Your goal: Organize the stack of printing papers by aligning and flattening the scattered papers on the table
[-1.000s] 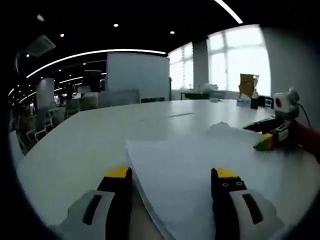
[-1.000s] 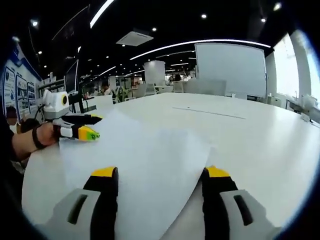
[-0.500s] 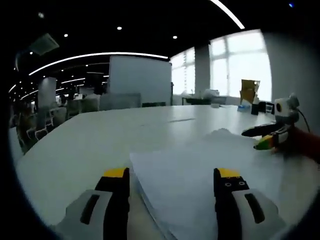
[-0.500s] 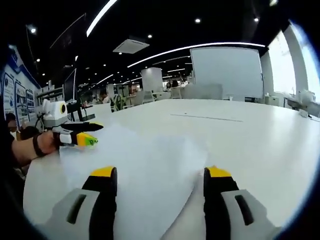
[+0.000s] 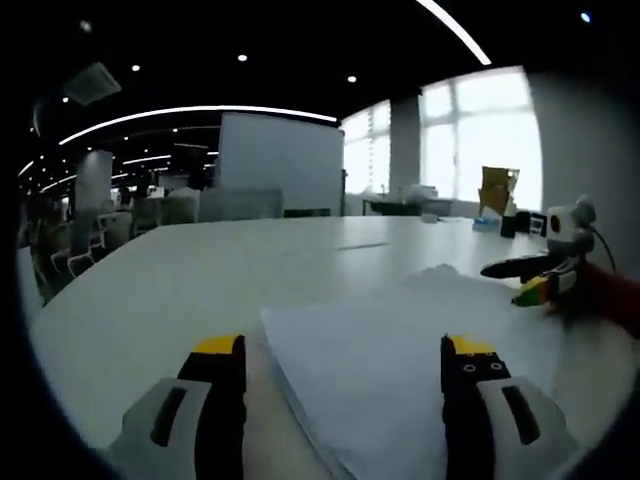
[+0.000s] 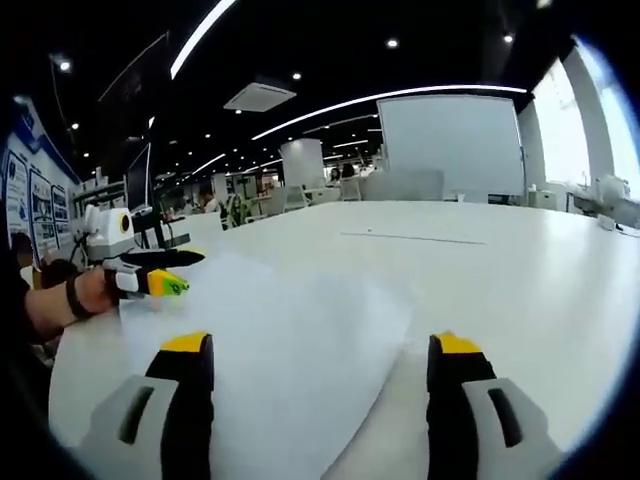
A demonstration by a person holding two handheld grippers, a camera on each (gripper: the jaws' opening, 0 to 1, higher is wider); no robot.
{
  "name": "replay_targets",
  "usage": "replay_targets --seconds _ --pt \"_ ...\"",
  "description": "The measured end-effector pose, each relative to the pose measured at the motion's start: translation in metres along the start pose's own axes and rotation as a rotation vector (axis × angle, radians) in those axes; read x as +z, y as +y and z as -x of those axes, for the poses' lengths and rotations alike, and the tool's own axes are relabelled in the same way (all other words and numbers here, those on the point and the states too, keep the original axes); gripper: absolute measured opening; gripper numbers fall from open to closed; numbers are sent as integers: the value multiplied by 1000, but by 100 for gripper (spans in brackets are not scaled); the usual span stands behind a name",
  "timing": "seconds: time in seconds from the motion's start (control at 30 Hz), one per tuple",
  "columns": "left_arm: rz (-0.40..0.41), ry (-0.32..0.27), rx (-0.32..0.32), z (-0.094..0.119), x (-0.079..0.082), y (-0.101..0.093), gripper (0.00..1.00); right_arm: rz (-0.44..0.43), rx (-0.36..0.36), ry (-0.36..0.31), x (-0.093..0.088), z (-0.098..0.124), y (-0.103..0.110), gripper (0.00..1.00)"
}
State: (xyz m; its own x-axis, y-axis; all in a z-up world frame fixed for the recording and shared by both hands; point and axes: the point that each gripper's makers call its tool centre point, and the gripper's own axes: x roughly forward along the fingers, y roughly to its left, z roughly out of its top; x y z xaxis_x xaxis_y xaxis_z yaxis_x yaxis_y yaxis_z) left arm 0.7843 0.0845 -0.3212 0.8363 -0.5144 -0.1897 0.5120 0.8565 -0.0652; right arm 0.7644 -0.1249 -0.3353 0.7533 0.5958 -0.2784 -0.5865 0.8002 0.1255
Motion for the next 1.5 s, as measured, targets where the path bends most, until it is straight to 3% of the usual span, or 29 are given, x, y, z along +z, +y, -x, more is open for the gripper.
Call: replay_targets --seconds 0.33,1.17,1.5 --pt "25 -11 -14 2 3 1 97 -27 15 -14 3 4 -1 90" --pt "90 -21 -33 19 9 16 97 -33 31 2 4 9 4 90" --pt "85 -25 -34 30 8 14 97 -58 13 -35 6 27 0 90"
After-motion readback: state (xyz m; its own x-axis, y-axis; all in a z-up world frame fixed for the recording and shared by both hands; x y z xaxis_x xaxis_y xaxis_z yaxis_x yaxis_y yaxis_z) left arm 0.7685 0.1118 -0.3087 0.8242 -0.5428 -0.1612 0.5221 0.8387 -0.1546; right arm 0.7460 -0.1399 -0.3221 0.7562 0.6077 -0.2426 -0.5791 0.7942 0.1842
